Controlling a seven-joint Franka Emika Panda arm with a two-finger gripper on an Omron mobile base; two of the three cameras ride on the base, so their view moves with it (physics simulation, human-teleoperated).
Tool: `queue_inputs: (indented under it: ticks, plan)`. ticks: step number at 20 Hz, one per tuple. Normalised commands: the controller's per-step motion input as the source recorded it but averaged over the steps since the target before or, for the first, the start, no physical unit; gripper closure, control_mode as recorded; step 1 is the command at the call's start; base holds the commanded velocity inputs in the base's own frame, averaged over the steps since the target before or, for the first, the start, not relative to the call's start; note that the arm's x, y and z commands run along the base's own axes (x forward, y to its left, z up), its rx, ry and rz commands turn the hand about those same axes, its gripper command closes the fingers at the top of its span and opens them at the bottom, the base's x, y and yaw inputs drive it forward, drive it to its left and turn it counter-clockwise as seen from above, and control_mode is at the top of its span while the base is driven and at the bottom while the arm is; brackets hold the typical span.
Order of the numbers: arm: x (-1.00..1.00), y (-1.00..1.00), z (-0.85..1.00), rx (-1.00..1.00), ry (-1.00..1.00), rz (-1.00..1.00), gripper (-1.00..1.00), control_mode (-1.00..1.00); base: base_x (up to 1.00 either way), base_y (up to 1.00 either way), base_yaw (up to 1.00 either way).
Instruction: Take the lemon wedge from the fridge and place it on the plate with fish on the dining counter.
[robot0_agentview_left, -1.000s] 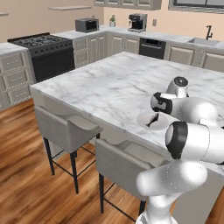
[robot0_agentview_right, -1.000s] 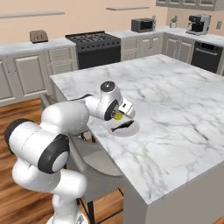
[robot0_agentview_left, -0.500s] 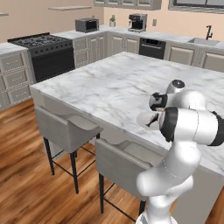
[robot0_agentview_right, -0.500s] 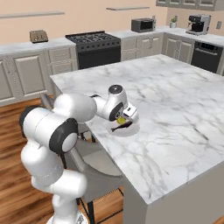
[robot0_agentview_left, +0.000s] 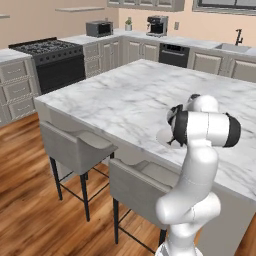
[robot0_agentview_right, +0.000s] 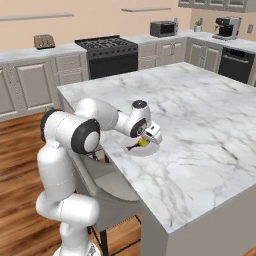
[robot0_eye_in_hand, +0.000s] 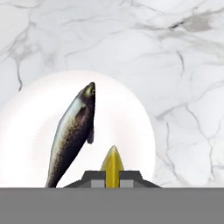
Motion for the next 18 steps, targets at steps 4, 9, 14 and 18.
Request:
queue_inputs:
  ticks: [4, 9, 14, 18]
  plan:
    - [0.19, -0.01, -0.32, 0.0, 0.08, 0.0, 1.0, -1.0, 0.0, 0.0, 0.0]
    - [0.21, 0.0, -0.28, 0.0, 0.02, 0.0, 1.0, -1.0, 0.0, 0.0, 0.0]
    - [0.1, 0.0, -0.25, 0.0, 0.02, 0.0, -1.0, -1.0, 0.0, 0.0, 0.0]
    - [0.21, -0.01, -0.01, 0.0, 0.0, 0.0, -1.0, -1.0, 0.0, 0.0, 0.0]
